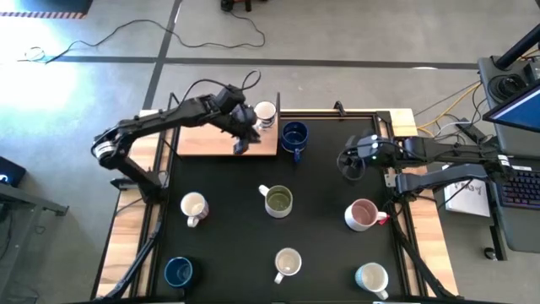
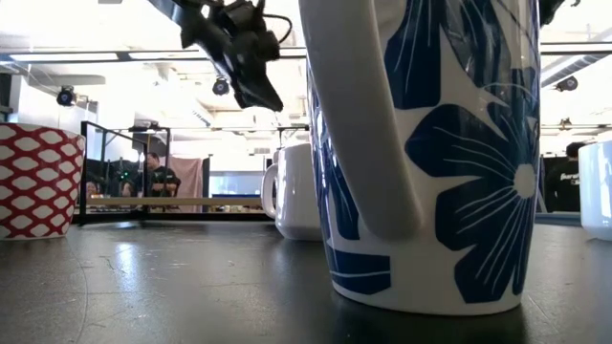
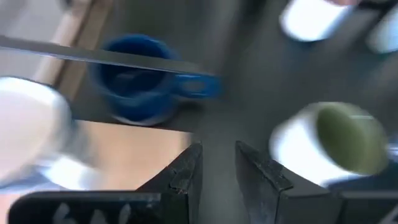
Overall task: Place coffee mugs
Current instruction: Put the blue mug on the shelf
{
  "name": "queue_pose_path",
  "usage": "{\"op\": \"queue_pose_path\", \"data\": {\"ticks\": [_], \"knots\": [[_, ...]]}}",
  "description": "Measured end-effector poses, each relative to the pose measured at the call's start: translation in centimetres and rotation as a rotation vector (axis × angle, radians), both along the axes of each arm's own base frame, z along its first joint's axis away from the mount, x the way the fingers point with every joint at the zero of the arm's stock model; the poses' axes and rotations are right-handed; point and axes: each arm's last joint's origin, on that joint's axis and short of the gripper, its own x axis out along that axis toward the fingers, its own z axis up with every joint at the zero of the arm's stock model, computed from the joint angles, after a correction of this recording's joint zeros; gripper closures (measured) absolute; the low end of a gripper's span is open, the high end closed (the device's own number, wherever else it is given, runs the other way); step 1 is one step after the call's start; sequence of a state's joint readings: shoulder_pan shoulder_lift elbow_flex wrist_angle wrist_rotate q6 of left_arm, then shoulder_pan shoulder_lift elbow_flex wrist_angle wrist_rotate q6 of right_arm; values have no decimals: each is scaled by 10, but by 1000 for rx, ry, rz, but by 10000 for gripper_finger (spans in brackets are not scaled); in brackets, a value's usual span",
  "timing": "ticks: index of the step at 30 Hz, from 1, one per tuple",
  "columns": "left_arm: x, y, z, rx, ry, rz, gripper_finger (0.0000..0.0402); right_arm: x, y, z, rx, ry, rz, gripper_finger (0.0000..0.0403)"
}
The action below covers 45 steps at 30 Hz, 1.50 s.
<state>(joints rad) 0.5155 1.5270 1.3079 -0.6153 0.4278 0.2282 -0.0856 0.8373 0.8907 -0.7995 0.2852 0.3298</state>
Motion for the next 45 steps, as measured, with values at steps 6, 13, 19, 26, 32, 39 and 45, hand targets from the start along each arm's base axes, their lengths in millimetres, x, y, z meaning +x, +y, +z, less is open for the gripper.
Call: {"op": "queue_pose_path", "data": {"ticks": [6, 13, 19, 26, 32, 39, 45], "knots": [[-11, -43, 8, -72, -19, -67, 324, 35, -3, -23, 47, 4, -57, 266], [-27, -91, 3, 52, -48, -25, 324, 77, -6, -42, 127, -120, -128, 266], [-38, -118, -12, 61, -180, 8, 325, 95, -8, -60, 207, -129, -201, 266], [-50, -131, -32, 154, -309, 188, 325, 112, -9, -85, 217, -140, -386, 266], [-57, -142, -33, 191, -410, 167, 325, 126, -13, -106, 213, -148, -463, 266], [-66, -148, -28, 208, -461, 133, 325, 137, -17, -123, 183, -169, -506, 266], [-77, -148, -29, 207, -484, 137, 325, 143, -24, -134, 146, -187, -559, 266]]}}
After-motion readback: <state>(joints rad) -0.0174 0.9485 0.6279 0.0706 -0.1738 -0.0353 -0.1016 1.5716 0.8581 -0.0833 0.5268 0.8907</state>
